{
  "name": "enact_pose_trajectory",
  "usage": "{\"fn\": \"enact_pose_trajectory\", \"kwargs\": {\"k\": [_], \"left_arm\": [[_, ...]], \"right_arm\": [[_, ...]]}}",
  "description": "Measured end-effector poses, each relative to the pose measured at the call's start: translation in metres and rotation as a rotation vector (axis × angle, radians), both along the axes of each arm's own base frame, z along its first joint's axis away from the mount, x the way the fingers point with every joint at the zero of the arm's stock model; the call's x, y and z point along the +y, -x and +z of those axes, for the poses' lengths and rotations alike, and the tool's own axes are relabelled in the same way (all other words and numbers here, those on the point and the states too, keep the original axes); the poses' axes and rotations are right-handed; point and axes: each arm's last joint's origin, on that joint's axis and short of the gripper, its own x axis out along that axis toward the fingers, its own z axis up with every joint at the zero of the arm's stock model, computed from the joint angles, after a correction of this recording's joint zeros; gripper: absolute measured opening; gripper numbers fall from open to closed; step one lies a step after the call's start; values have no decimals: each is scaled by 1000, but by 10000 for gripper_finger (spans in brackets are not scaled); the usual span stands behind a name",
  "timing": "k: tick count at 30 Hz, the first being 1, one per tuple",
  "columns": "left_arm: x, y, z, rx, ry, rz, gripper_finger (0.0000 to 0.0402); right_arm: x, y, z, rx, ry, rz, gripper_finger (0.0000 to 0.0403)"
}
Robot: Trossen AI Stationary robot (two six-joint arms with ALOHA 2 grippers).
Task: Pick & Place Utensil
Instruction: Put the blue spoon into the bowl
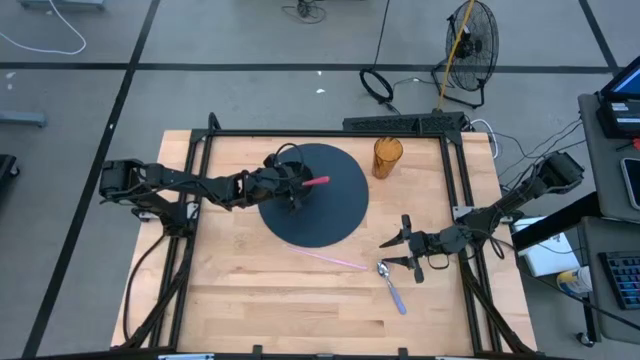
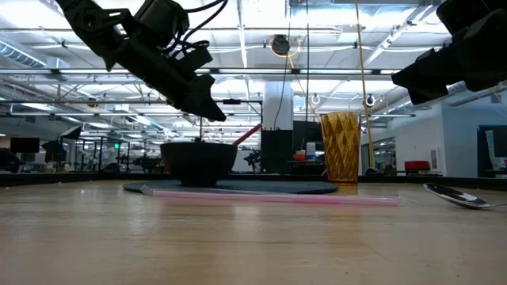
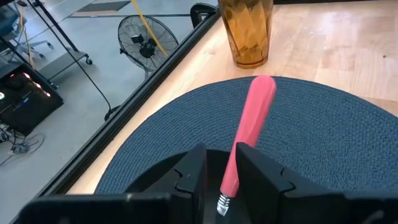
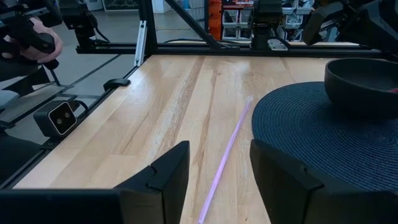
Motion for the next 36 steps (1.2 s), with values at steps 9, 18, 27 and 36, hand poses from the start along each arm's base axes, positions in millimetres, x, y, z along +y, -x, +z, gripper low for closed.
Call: {"fn": "enact_pose_trajectory", "kwargs": {"k": [9, 18, 27, 36], "left_arm": [[0, 0, 0, 0, 0, 0, 90], [-1, 0, 1, 12, -25, -12, 90], [-20, 11, 33, -46, -111, -231, 90], [-50, 42, 69, -130, -30, -503, 90]], "right_arm": [[0, 0, 0, 0, 0, 0, 164], [0, 0, 0, -1, 4, 1, 164], [0, 0, -1, 6, 1, 0, 164], [0, 0, -1, 17, -5, -2, 164]]}}
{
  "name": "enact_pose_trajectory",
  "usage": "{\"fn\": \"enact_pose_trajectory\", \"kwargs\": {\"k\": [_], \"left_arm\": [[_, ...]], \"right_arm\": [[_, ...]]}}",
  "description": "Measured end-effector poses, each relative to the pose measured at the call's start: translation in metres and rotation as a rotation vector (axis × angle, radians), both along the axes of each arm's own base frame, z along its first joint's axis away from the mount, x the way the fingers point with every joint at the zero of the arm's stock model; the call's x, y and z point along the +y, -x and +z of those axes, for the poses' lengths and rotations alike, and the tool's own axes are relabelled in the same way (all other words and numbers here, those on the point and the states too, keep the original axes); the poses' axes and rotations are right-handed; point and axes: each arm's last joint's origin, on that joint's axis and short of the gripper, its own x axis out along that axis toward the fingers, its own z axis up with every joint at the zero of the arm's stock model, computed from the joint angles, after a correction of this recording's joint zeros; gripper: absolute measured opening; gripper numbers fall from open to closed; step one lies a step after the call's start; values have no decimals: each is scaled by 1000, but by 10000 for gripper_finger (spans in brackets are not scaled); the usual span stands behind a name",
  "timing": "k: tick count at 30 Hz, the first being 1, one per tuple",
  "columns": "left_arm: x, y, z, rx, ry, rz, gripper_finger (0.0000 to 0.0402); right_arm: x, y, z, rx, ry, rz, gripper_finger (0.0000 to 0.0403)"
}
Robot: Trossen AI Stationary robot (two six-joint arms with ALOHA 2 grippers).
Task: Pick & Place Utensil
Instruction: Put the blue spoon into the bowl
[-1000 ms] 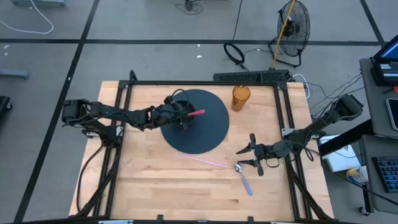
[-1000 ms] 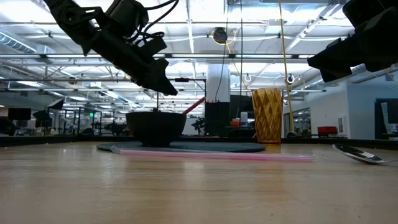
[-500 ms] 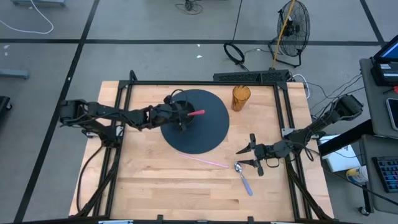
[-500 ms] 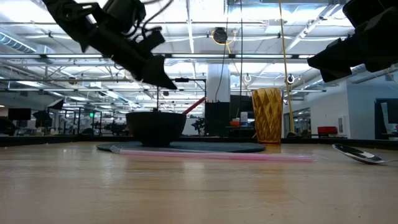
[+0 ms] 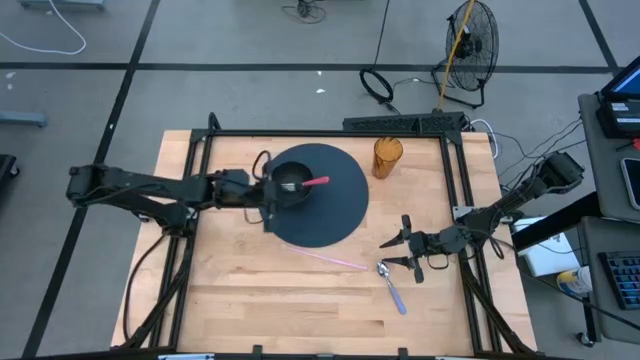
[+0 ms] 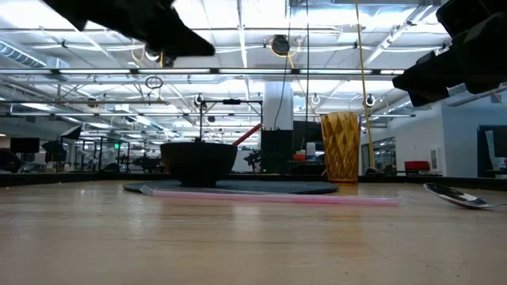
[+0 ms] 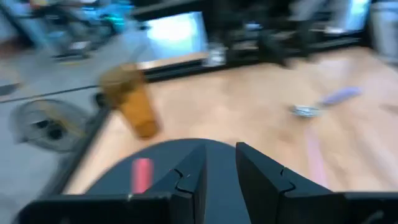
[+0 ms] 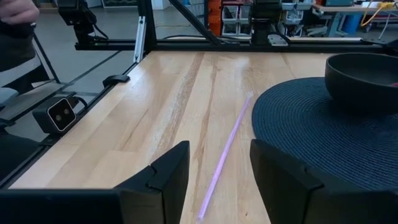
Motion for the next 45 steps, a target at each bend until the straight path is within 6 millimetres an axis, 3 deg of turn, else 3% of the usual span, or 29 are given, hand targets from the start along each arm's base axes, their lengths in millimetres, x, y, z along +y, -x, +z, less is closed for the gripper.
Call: {"fn": "enact_pose_trajectory", "kwargs": {"k": [6, 14, 27, 35, 45], "left_arm": [[-25, 18, 4, 70, 34, -123, 90], [-59, 26, -6, 152, 41, -221, 90], [-82, 36, -13, 167, -13, -184, 90], [-86, 37, -13, 155, -12, -160, 90], [-92, 39, -13, 146, -22, -158, 90]], "right_arm": [[8, -13, 16, 79, 32, -6, 164], [20, -34, 33, 217, 53, -26, 164], [53, -46, 22, 622, -89, -208, 164], [71, -48, 24, 714, -223, -316, 164], [91, -39, -9, 914, -407, -446, 164]]}}
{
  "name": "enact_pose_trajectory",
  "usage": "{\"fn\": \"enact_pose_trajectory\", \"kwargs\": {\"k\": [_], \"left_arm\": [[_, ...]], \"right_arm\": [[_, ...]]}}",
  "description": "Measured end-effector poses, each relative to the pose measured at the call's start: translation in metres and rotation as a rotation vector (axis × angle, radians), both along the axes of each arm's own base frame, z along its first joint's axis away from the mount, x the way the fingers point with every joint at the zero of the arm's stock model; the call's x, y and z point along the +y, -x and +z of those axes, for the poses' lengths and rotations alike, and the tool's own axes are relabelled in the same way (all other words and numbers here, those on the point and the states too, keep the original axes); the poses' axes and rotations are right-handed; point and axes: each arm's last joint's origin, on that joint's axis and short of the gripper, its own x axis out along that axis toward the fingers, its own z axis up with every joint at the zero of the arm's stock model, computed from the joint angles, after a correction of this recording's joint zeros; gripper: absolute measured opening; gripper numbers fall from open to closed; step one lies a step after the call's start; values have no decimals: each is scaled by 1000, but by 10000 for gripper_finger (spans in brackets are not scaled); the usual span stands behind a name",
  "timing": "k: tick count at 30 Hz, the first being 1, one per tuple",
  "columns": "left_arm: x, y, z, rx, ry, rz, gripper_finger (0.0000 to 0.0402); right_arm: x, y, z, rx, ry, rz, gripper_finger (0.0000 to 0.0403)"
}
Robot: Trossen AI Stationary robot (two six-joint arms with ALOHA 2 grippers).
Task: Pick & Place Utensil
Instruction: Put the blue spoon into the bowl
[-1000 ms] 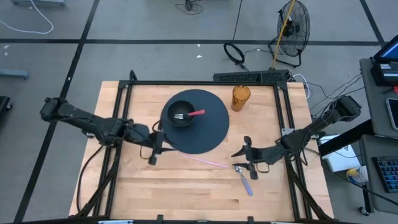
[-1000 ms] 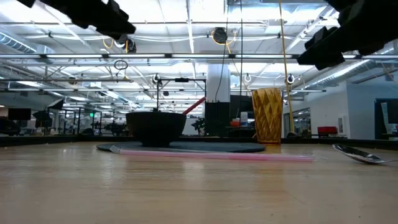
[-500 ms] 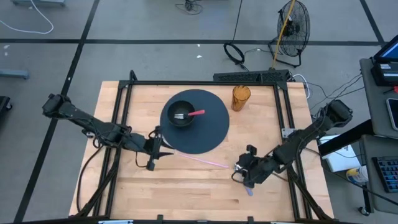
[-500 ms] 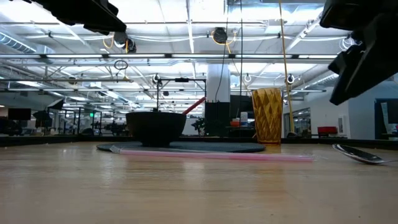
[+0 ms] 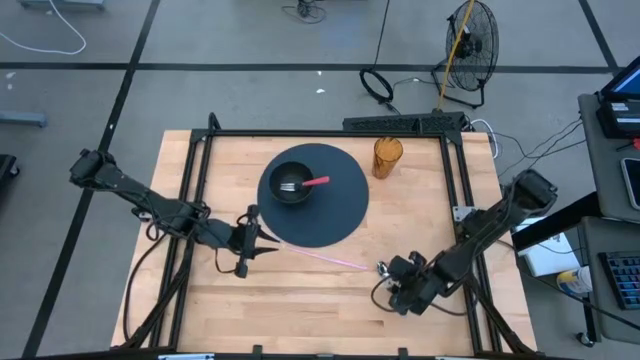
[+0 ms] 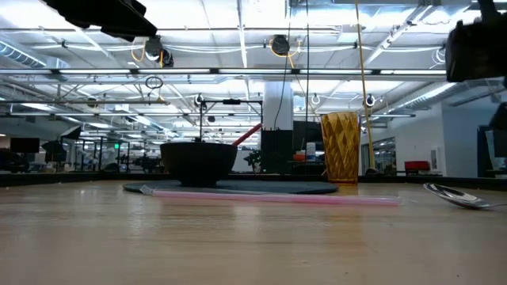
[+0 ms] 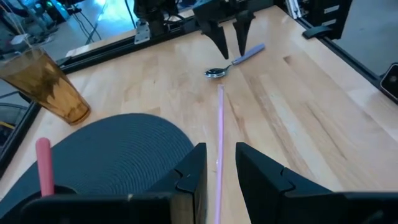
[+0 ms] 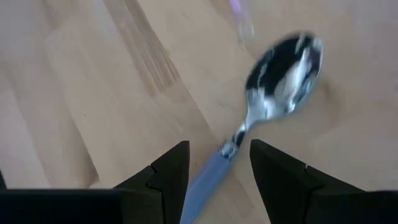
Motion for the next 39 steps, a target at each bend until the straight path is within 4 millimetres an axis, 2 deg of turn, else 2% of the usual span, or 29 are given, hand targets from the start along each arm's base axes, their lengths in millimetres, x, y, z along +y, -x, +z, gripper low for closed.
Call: {"fn": "enact_pose_trajectory", "kwargs": {"k": [18, 24, 35, 39], "left_arm": [[-5, 2, 1, -16, 4, -18, 90], [-5, 2, 1, -16, 4, -18, 90], [-5, 2, 1, -16, 7, -16, 90], [-5, 1, 2, -18, 8, -15, 90]], "right_arm": [[-8, 2, -4, 57, 20, -93, 164], [-8, -2, -4, 34, 23, -64, 165], [-5, -9, -21, 95, 35, -3, 165], [-4, -9, -22, 94, 38, 22, 164]]}}
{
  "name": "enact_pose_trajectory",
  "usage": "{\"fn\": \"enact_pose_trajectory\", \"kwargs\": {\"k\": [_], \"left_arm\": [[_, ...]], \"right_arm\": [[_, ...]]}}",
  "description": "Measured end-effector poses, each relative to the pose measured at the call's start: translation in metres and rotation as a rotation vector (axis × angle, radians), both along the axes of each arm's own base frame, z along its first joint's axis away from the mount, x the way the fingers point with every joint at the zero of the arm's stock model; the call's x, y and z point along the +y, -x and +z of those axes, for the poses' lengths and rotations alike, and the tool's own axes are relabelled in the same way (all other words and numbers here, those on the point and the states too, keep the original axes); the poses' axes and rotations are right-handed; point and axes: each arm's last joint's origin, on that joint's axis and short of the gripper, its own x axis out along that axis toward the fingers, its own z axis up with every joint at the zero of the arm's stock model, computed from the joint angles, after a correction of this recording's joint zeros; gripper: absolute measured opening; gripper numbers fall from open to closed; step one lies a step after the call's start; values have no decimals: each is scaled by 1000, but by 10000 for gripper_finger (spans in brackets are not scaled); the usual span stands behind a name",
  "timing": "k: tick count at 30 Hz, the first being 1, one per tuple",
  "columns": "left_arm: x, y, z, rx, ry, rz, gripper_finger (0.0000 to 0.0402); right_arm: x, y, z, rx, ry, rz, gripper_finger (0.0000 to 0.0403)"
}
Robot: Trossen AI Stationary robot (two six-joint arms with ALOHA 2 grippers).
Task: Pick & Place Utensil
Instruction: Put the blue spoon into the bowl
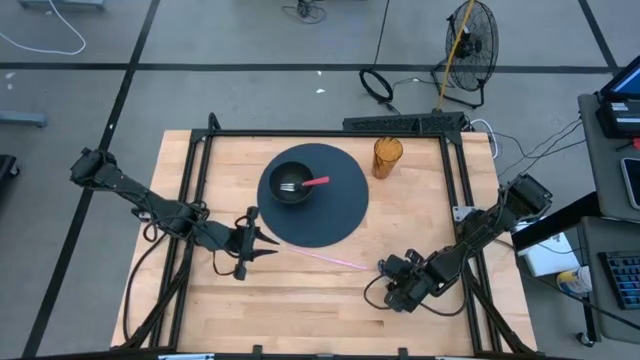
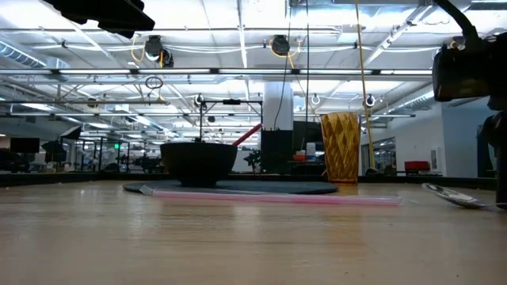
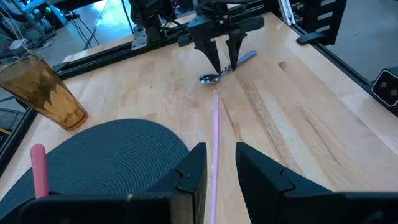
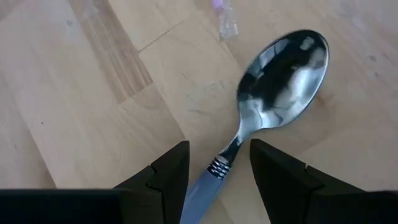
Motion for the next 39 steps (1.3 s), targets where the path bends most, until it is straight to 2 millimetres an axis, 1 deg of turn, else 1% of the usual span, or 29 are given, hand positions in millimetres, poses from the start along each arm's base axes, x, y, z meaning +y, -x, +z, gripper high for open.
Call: {"fn": "enact_pose_trajectory", "kwargs": {"k": [4, 7, 16, 21, 24, 30, 36, 39], "left_arm": [[0, 0, 0, 0, 0, 0, 90], [0, 0, 0, 0, 3, 1, 90], [0, 0, 0, 0, 1, 1, 90], [0, 0, 0, 0, 0, 0, 90], [0, 0, 0, 0, 0, 0, 90], [0, 0, 0, 0, 3, 2, 90], [0, 0, 0, 0, 5, 3, 90], [0, 0, 0, 0, 6, 3, 90]], "right_arm": [[-1, 2, -1, 33, 14, 63, 161], [-3, 5, -3, 83, 40, 111, 147], [-6, 10, -5, 144, 77, 168, 74], [-8, 9, -5, 145, 98, 247, 39], [-9, 6, -4, 130, 107, 304, 35], [-16, -3, -4, 108, 120, 375, 55], [-21, -10, -3, 74, 135, 429, 38], [-22, -15, -2, 37, 151, 456, 39]]}}
